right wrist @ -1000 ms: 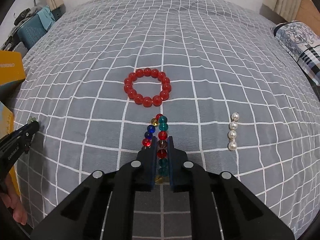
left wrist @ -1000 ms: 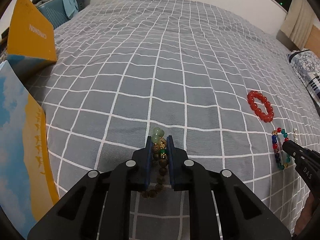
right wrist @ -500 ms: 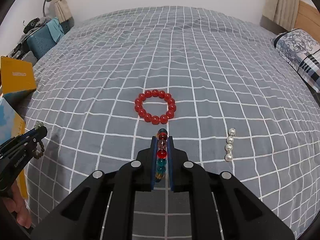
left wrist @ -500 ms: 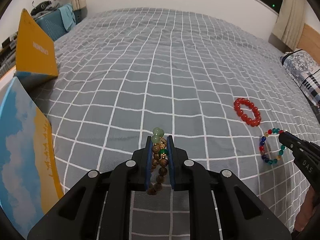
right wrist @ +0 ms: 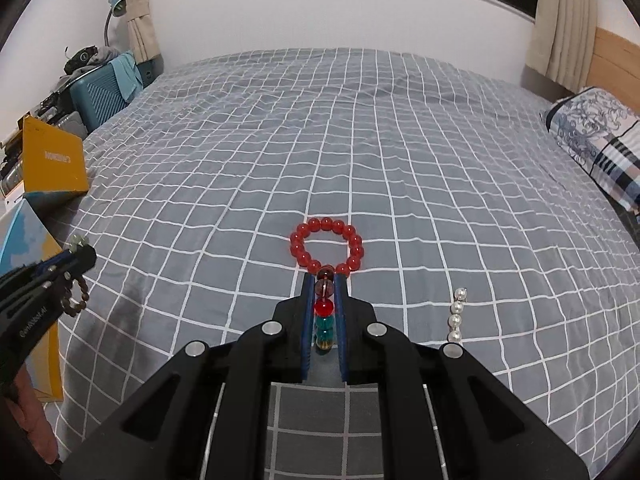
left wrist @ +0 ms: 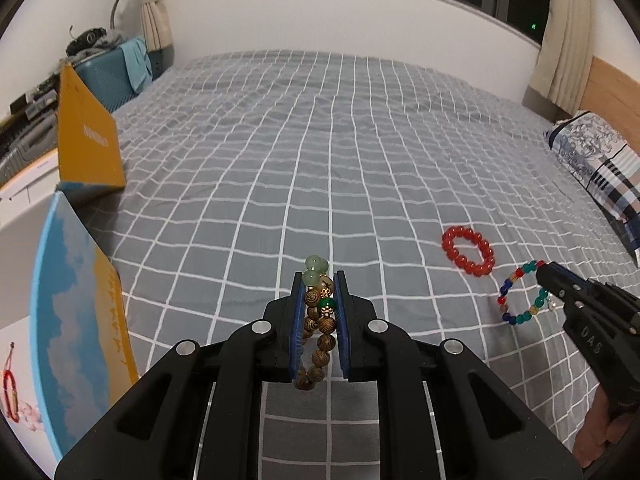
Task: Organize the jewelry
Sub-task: 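Carry both held bracelets over the white cardboard box with both tools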
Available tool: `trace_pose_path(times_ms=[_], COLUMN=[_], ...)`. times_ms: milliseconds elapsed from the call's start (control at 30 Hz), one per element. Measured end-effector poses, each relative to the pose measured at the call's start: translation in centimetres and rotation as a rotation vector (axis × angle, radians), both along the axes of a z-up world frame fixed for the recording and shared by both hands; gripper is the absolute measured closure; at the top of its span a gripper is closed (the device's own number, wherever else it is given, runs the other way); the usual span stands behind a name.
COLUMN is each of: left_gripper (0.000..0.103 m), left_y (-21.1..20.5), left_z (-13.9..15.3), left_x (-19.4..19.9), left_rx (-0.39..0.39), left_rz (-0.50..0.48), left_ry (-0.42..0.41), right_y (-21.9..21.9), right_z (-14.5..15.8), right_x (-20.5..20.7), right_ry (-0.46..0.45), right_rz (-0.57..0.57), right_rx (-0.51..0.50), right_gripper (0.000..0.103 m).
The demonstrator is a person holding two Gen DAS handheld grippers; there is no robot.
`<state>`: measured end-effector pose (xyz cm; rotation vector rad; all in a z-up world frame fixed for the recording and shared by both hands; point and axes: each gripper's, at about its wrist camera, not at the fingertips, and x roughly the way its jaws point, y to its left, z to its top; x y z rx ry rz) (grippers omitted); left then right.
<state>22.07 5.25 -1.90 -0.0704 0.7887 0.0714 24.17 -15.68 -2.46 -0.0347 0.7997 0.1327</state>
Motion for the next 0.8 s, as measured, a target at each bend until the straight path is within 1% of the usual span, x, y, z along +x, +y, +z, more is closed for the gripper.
trace_pose_path(times_ms=[167, 233, 367, 500, 567, 667, 800], left_gripper=[0.09, 0.09, 0.09, 0.09, 0.09, 0.09, 0.09], left_y=[-0.1, -0.3, -0.7, -0.9, -1.0, -0.9, -0.7], left_z=[1.0, 1.3, 1.9, 2.7, 3.0, 3.6, 4.4], left_x=[-0.7, -0.7, -1.2, -1.7, -1.9, -2.3, -3.1], left_rx=[0.018, 0.028, 0.02, 0.035, 0.045, 0.042, 0.058], left_rz=[-0.003, -0.02, -0.038, -0.045, -0.046, -0.055, -0.053], left_ry=[-0.055, -0.067, -0.085, -0.107, -0.111, -0.112, -0.117], right_y=[0.4, 0.6, 0.6, 0.7, 0.9, 1.2, 1.5], right_z=[0.5, 0.9, 1.4, 1.8, 1.9, 2.4, 3.2], right_x=[-0.6, -0.9, -1.5, -1.9, -2.0, -2.4, -3.1], right_ry=[-0.044, -0.063, -0.087, -0.074, -0.061, -0.065, -0.058], right_rz=[-0.002, -0.008, -0.021, -0.041, -0.046, -0.051, -0.06], right_rx=[-0.014, -0.015, -0.021, -0.01, -0.001, -0.008, 0.01], right_gripper=[0.094, 0.094, 0.094, 0.094, 0.094, 0.094, 0.094])
